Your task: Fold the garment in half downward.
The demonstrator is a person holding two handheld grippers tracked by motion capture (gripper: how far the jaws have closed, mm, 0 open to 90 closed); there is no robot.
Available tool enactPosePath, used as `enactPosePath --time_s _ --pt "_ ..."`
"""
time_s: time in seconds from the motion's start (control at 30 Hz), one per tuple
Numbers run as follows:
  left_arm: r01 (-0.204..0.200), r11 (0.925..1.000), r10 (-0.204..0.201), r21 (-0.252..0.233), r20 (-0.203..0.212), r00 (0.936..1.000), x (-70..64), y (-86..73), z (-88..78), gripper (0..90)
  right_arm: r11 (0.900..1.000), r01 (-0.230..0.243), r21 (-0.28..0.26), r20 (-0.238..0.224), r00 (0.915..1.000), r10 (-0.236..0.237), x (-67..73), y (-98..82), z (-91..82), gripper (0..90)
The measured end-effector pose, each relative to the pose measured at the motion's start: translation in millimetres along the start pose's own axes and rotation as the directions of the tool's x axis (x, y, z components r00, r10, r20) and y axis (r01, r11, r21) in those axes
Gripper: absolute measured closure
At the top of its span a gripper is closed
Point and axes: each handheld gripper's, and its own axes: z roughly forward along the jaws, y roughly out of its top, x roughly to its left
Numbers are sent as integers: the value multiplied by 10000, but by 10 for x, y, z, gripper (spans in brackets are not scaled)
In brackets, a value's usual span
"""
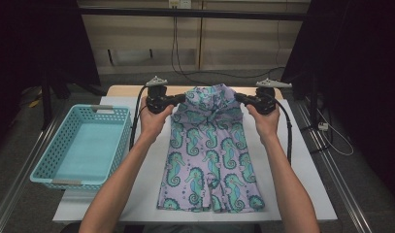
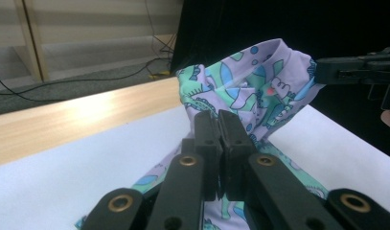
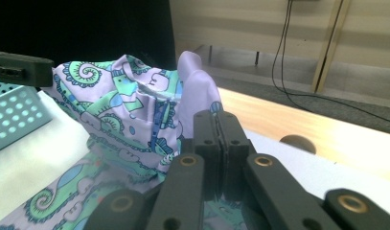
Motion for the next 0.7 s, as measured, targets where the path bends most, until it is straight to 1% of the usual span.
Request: enactPosePath --time_s 0.07,0.13,0.2,0.23,0.3,0.4,0.53,0.6,0.7 --pt "-47 10000 46 51 100 9999 -26 -51 -18 881 10000 6 67 -54 10000 -5 21 -51 -6 887" --pt "-225 9996 223 190 117 9997 -43 -93 -31 881 9999 -31 137 -185 9998 33 45 -113 -14 887" --pt "-353 9989 347 304 176 9992 -65 -147 -53 881 9999 -60 162 -264 9996 65 65 -151 -26 886" --pt "-346 9989 340 318 210 9992 -77 -166 -59 881 9998 -56 177 -316 9995 62 78 -164 -37 887" --pt "-461 9982 454 386 182 9988 -98 -214 -82 881 9998 -6 211 -356 9994 13 109 -184 -60 887" --pt "-417 9981 405 460 263 9988 -116 -272 -105 881 9996 64 265 -435 9990 -53 151 -204 -102 887" --pt "-559 9969 542 548 329 9980 -158 -341 -132 881 9993 162 326 -546 9984 -144 198 -254 -164 887" --pt "-525 9971 502 546 438 9978 -186 -364 -147 881 9992 196 352 -573 9982 -176 214 -279 -183 887" --pt "-721 9952 690 669 472 9965 -225 -399 -168 880 9986 282 449 -620 9978 -253 245 -320 -208 886"
